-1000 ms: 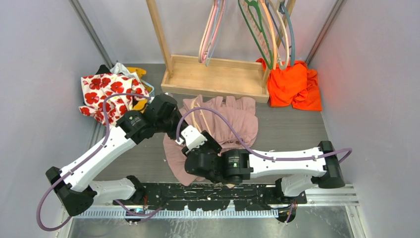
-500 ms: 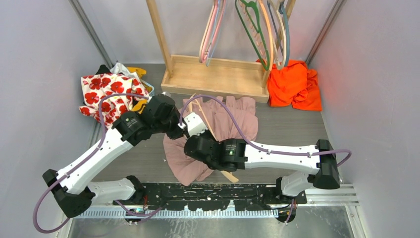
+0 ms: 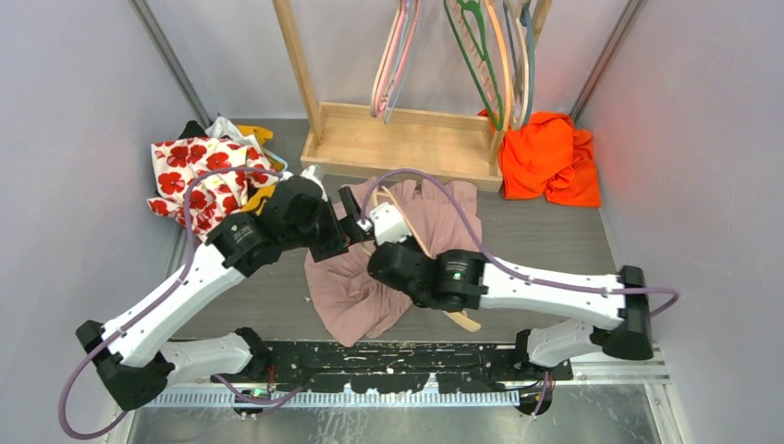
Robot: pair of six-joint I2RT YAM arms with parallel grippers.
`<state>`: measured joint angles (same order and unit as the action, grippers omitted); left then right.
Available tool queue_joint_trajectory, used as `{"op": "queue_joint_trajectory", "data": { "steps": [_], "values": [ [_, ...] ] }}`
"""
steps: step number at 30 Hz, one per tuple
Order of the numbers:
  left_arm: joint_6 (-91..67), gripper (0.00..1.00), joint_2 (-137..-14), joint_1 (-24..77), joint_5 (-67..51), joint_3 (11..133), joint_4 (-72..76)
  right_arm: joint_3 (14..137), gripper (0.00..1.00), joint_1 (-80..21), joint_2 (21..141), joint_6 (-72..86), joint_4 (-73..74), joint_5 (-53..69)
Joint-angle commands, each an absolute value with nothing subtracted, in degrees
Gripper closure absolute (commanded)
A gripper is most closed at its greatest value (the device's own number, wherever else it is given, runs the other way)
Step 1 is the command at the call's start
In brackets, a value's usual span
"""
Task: Place the skirt on the hanger
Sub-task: Pick up the hanger from the clothesline, then hang the skirt on the hanger.
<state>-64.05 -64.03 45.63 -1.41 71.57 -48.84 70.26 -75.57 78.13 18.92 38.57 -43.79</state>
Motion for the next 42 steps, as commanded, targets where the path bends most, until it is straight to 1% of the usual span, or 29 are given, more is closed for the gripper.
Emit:
{"op": "queue_joint_trajectory", "data": {
  "steps": [1, 4, 7, 8, 9, 10, 11, 12, 16, 21, 24, 26, 32, 42],
  "values": [
    [-55.35, 0.03, -56.28, 45.90, -1.93, 67.73, -38.56, 71.61, 0.99, -74.97, 66.56, 22.68, 48.38, -41.82],
    [-54.81, 0.03, -54.79, 45.44, 0.00, 63.59, -38.09, 72.93, 0.99, -75.01, 60.49, 25.57, 55.27, -38.39],
    [-55.09, 0.09, -57.97, 45.18, -1.41, 60.46, -37.81, 75.62, 0.99, -75.04, 57.27, 28.24, 63.45, -33.56],
    [-55.42, 0.14, -59.72, 45.10, -2.90, 58.96, -36.30, 76.35, 0.99, -75.06, 56.84, 29.16, 65.71, -31.77],
    [-55.71, 0.23, -61.24, 45.14, -3.92, 57.70, -35.00, 76.97, 0.99, -75.09, 56.39, 30.09, 67.69, -30.14],
    [-55.82, 0.30, -62.71, 45.17, -4.27, 56.78, -34.46, 77.33, 0.98, -75.21, 55.79, 30.89, 69.27, -28.78],
    [-55.60, 0.35, -64.30, 45.00, -4.07, 56.22, -34.33, 77.09, 0.99, -75.40, 55.31, 31.32, 70.27, -27.47],
    [-55.10, 0.37, -65.86, 44.89, -3.50, 55.89, -34.43, 76.73, 0.99, -75.77, 54.69, 31.92, 70.89, -26.22],
    [-53.02, 0.41, -71.52, 42.71, -1.79, 56.19, -33.19, 75.88, 0.99, -77.12, 52.10, 32.76, 71.13, -20.87],
    [-49.53, 0.44, -80.81, 41.39, -0.62, 61.67, -32.81, 77.05, 0.99, -77.13, 50.37, 32.30, 72.32, -14.32],
    [-48.40, 0.48, -85.51, 41.35, -1.25, 64.18, -32.98, 76.81, 0.99, -77.17, 49.41, 32.02, 71.46, -9.43],
    [-48.34, 0.54, -87.29, 41.52, -2.86, 64.35, -32.06, 76.00, 0.99, -77.13, 48.83, 32.04, 70.49, -7.56],
    [-48.90, 0.63, -89.51, 45.01, -2.01, 61.97, -31.62, 73.51, 0.99, -77.16, 49.12, 31.47, 68.25, -5.25],
    [-54.39, 0.65, -85.14, 53.48, 3.65, 56.96, -32.10, 69.80, 0.99, -77.09, 48.86, 31.28, 65.53, -5.07]
  ]
}}
